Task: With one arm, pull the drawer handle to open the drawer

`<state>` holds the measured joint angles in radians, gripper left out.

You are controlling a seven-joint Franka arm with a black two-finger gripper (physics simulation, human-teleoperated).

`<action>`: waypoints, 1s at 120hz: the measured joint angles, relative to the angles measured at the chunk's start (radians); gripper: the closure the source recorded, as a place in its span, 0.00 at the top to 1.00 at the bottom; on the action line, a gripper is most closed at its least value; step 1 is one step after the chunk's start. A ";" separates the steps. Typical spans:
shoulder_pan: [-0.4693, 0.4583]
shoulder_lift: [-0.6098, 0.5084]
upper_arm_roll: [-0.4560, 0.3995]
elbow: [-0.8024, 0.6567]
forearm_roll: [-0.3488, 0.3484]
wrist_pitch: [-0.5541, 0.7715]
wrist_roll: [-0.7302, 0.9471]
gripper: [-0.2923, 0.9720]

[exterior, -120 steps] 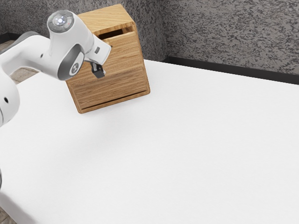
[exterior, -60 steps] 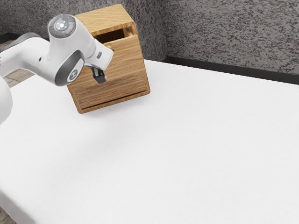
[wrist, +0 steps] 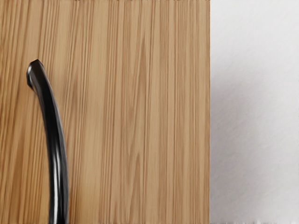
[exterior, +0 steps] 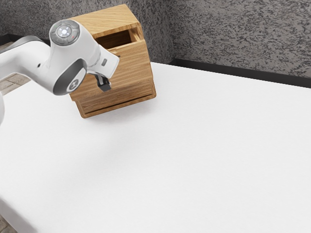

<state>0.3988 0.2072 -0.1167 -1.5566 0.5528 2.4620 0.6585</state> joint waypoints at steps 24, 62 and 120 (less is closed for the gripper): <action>-0.028 -0.015 -0.001 -0.034 0.086 0.000 -0.052 0.73; -0.060 -0.048 -0.002 -0.079 0.169 -0.011 -0.145 0.73; -0.095 -0.118 -0.005 -0.160 0.204 -0.040 -0.272 0.77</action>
<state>0.3040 0.0891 -0.1214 -1.7164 0.7566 2.4221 0.3861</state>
